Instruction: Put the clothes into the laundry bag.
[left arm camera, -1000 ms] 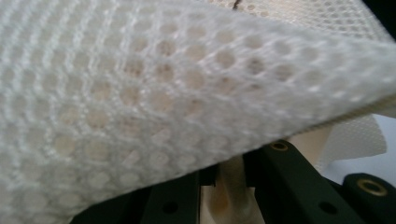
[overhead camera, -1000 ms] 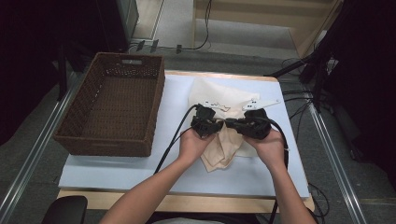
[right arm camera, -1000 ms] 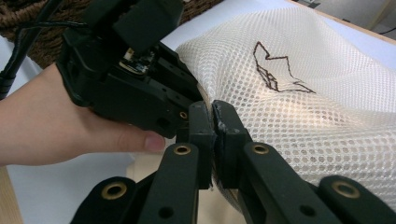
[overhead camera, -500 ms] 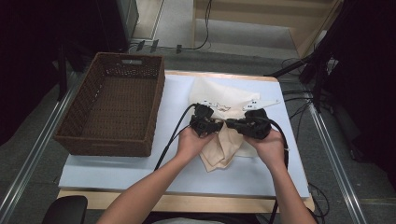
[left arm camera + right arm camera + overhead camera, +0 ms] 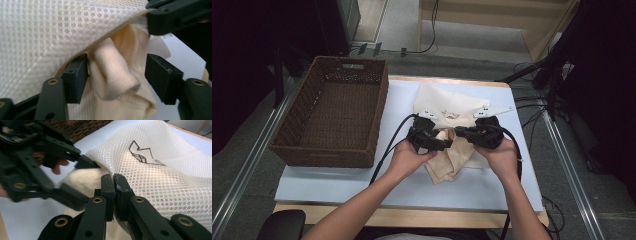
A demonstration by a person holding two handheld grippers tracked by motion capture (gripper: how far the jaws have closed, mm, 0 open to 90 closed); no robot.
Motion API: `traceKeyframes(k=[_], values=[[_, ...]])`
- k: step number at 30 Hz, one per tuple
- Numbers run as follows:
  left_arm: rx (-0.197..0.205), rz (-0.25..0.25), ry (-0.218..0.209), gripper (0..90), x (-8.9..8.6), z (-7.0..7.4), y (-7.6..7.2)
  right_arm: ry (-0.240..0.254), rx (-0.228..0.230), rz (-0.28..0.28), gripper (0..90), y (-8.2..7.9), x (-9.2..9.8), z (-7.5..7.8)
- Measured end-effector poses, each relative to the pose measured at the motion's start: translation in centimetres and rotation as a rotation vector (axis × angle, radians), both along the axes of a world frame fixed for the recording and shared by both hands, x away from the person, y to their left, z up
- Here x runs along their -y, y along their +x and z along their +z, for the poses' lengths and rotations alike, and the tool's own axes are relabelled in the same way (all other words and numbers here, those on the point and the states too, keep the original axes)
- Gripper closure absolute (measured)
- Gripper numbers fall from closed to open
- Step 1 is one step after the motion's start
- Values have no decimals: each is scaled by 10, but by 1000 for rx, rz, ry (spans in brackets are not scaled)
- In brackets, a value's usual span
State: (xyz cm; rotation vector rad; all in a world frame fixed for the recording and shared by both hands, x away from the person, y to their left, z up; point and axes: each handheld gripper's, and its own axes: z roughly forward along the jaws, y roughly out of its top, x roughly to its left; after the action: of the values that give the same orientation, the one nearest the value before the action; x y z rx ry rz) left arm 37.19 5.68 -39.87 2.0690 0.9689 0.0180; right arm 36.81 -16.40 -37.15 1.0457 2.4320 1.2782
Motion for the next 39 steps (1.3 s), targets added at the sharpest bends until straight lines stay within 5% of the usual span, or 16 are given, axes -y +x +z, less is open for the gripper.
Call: traceKeyframes(k=[8, 15, 22, 25, 29, 33, 39], values=[[37, -4, 39, 316, -9, 3, -27, -3, 1, -3, 888, 0, 0, 1], [16, -56, 6, 329, 0, 0, -47, -6, 0, 0, 888, -1, -1, 1], [-29, -68, 21, 267, 28, -28, -52, -3, 0, -3, 888, -1, -1, 2], [14, -46, 86, 214, 39, -42, -50, 0, 2, -1, 887, 0, 0, 2], [-4, -40, 98, 185, 44, -58, -41, 1, 3, 2, 887, 0, 1, 2], [24, -27, 107, 229, 46, -66, -39, 3, 5, 0, 888, 0, 1, 2], [104, 22, 161, 442, 47, -69, -42, 1, 5, -2, 887, 0, 0, 2]])
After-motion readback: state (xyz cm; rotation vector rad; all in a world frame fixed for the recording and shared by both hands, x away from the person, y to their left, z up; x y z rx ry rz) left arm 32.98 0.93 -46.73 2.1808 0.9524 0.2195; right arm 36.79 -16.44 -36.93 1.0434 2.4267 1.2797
